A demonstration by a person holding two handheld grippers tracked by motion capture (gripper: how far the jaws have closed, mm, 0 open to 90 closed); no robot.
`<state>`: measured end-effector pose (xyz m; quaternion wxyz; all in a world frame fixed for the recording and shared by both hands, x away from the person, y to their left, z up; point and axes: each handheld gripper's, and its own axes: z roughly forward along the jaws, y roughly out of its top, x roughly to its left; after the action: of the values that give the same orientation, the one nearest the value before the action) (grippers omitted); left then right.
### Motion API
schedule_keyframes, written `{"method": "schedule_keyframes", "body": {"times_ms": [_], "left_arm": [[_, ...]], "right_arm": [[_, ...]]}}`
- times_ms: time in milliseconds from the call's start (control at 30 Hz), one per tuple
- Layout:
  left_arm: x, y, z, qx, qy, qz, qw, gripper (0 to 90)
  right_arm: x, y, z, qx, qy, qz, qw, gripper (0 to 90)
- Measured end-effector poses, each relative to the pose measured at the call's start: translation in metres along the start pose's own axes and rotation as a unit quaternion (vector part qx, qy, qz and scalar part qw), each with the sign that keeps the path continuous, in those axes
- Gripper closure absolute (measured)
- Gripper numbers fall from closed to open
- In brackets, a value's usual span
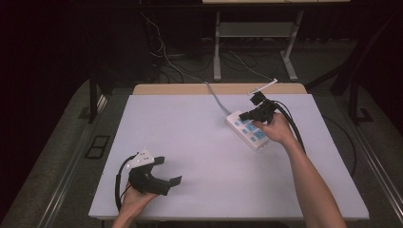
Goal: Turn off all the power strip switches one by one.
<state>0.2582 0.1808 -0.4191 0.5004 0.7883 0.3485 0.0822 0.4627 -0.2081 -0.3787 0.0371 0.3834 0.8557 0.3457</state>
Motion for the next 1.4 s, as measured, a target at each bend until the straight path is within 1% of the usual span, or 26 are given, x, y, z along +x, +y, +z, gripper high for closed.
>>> {"method": "schedule_keyframes", "body": {"times_ms": [133, 300, 467, 567, 967, 1100, 1267, 1400], "left_arm": [[0.0, 0.0, 0.0, -0.001, 0.001, 0.0, 1.0, 0.0], [0.001, 0.0, -0.001, -0.002, 0.002, 0.0, 1.0, 0.0], [0.001, 0.0, -0.002, -0.003, 0.002, 0.0, 1.0, 0.0], [0.002, 0.0, -0.002, -0.004, 0.002, -0.001, 1.0, 0.0], [0.002, 0.0, -0.002, -0.004, 0.002, -0.002, 1.0, 0.0], [0.002, 0.0, -0.003, -0.005, 0.003, -0.002, 1.0, 0.0], [0.002, 0.0, -0.002, -0.004, 0.002, 0.0, 1.0, 0.0], [0.0, 0.0, -0.001, -0.003, 0.0, 0.002, 1.0, 0.0]], "right_arm": [[-0.001, 0.004, 0.004, 0.0, -0.001, -0.002, 1.0, 90.0], [-0.003, 0.007, 0.011, 0.002, -0.001, 0.004, 1.0, 90.0], [-0.005, 0.005, 0.02, 0.012, -0.001, 0.007, 0.9999, 90.0], [-0.006, 0.005, 0.024, 0.011, 0.0, 0.009, 0.9999, 90.0], [-0.009, 0.001, 0.036, 0.026, 0.003, 0.017, 0.9995, 90.0], [-0.009, -0.001, 0.041, 0.036, -0.004, 0.016, 0.9992, 90.0], [-0.011, -0.002, 0.041, 0.028, -0.002, 0.022, 0.9994, 90.0], [-0.008, -0.003, 0.041, 0.026, -0.009, 0.012, 0.9995, 90.0]]}}
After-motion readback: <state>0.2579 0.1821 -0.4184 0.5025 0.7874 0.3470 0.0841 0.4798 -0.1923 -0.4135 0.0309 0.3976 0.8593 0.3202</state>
